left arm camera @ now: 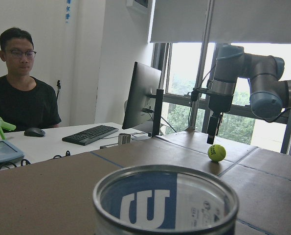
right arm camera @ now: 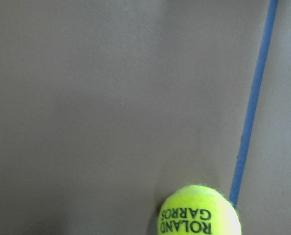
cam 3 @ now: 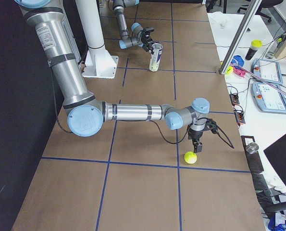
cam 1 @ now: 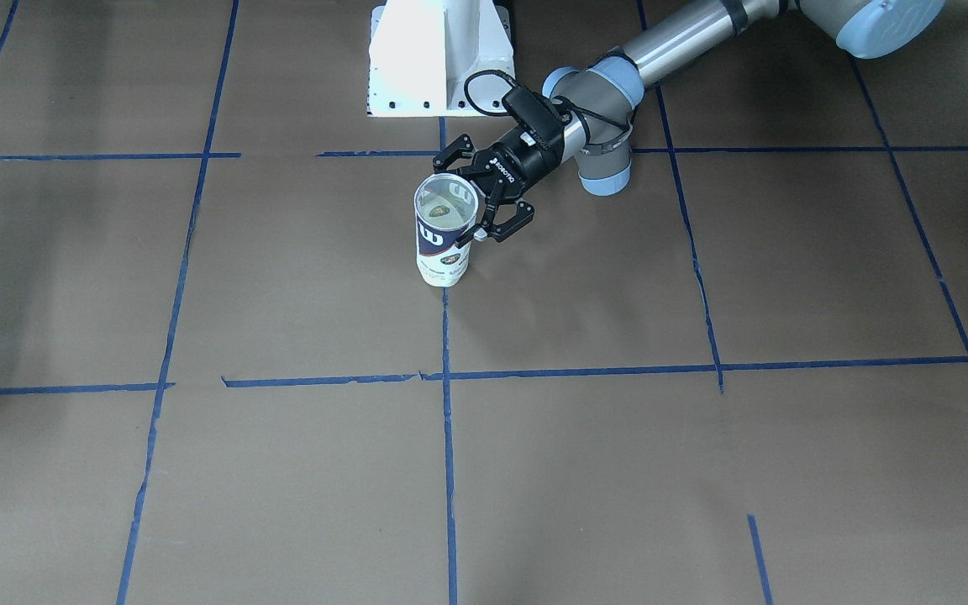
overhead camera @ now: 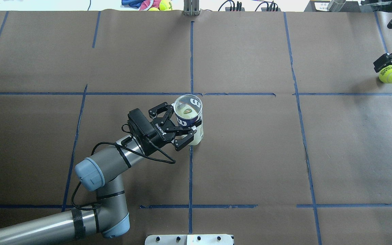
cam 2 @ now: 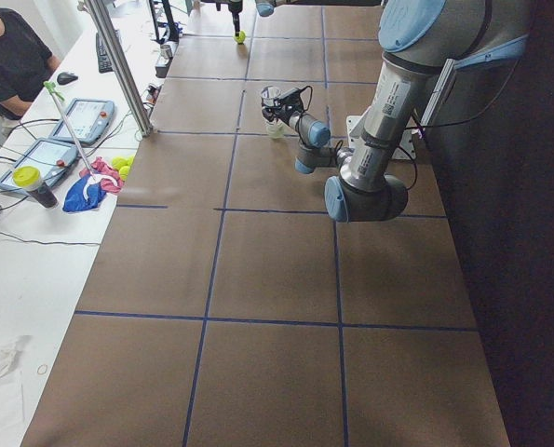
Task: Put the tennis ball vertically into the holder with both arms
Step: 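Move the right gripper to the second yellow tennis ball farther away, then grasp the second tennis ball with the right gripper and lift it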
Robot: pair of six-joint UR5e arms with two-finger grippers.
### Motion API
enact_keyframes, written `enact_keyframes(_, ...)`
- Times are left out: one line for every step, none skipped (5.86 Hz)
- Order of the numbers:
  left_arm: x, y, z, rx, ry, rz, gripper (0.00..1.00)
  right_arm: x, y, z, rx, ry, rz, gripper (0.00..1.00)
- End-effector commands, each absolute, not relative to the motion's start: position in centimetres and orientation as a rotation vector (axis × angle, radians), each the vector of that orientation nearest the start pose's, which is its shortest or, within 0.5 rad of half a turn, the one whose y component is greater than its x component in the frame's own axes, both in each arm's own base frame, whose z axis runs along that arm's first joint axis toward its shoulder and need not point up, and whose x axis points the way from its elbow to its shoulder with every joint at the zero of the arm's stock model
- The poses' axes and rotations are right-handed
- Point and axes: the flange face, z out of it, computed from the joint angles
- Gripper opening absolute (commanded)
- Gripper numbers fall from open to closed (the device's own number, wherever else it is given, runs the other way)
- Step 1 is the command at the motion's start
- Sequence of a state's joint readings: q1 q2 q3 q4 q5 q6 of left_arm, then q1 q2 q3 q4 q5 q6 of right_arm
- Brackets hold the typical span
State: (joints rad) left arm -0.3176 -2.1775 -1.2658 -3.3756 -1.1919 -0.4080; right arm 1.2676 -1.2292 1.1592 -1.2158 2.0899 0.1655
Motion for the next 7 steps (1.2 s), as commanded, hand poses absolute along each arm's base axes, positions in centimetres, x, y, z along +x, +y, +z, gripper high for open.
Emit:
enact_keyframes(55.9, -36.3, 26.2, 1.552, 1.367, 0.12, 0.79, -11.1, -64.6, 67.5, 0.137, -0.526, -0.261, 0.98)
enact_keyframes(55.8, -36.2, 25.8, 1.556, 1.373, 0.116, 0.8, -11.1, -64.6, 67.8, 0.141, -0.493, -0.263, 0.99)
enact_keyframes(55.5, -36.3, 25.8, 1.56, 1.374, 0.114, 0.8, -12.0, -64.5, 68.1, 0.139, -0.467, -0.277, 0.99)
enact_keyframes(55.5, -36.2, 26.1, 1.555, 1.372, 0.117, 0.8, -12.9, -64.5, 68.7, 0.126, -0.458, -0.288, 0.98)
enact_keyframes(55.5, -36.2, 26.1, 1.556, 1.371, 0.118, 0.8, -13.8, -64.3, 68.8, 0.122, -0.457, -0.301, 0.98)
enact_keyframes(55.5, -36.2, 26.1, 1.556, 1.371, 0.118, 0.8, -14.4, -64.3, 68.7, 0.121, -0.45, -0.309, 0.89)
enact_keyframes(55.5, -36.2, 26.1, 1.556, 1.371, 0.118, 0.8, -14.5, -64.4, 68.5, 0.125, -0.449, -0.311, 0.39)
